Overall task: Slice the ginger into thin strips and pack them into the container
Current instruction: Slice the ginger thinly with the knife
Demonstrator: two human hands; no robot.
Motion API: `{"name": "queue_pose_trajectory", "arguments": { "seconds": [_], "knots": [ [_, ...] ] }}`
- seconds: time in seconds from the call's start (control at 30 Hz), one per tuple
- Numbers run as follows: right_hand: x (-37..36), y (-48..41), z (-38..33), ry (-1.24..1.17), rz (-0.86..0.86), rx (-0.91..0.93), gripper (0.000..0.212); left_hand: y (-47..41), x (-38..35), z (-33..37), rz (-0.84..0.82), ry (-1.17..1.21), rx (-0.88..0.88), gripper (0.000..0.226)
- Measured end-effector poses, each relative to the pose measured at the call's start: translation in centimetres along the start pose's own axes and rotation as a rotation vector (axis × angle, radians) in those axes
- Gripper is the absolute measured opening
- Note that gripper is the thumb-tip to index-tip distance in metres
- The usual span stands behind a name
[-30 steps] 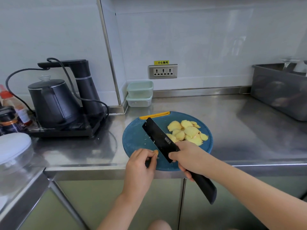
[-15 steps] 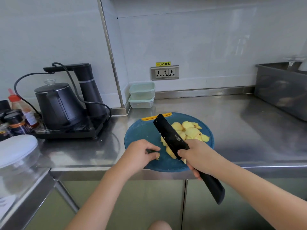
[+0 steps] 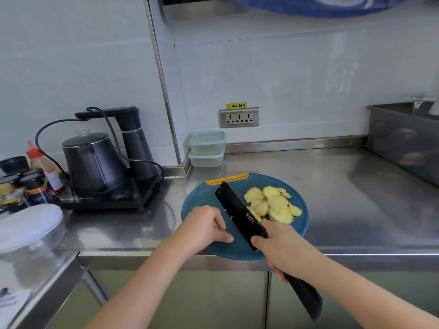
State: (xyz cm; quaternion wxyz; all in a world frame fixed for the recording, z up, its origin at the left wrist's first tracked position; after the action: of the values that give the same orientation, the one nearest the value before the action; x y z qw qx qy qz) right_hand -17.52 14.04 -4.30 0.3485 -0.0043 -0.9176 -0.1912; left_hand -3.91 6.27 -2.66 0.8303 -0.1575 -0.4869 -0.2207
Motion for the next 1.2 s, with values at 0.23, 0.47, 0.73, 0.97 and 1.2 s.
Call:
{"name": "queue_pose_trajectory", "arguments": {
  "seconds": [0.23, 0.47, 0.73, 0.97, 1.2],
  "knots": [
    [-1.8, 0.1, -0.6, 0.057, -0.006, -0.02, 0.022, 0.9, -0.1, -1.7, 0.222, 0.19, 0.194, 0.018],
    [-1.9, -0.2, -0.8, 0.105, -0.009, -0.013, 0.026, 1.4, -0.1, -1.6, 0.258, 0.201, 0.126, 0.015],
    [-1.3, -1.5, -2.6, 0.262, -0.012, 0.02, 0.025, -0.6, -0.1, -2.8, 0.015, 0.285, 0.248, 0.028],
    [-1.6, -2.5, -2.4, 0.225, -0.099, -0.077, 0.015, -0.7, -2.0, -3.9, -0.204, 0.693, 0.343, 0.019],
    [-1.5, -3.6, -2.4, 0.09, -0.087, -0.075, 0.016, -1.0, -2.5, -4.4, -0.264, 0.793, 0.354, 0.018]
  ]
}}
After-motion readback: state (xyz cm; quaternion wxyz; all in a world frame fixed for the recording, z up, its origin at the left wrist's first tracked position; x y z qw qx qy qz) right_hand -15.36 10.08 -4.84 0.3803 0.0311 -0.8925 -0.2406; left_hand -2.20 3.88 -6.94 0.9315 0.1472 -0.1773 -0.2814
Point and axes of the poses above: each hand's wrist, its own y-axis away from the middle knuckle, its own x-axis out of the back of the hand, z = x × y, the point moved 8 cm from there along -y, towards the middle knuckle, and after that the axes turned 10 degrees about -x, right-handed, at the moved point
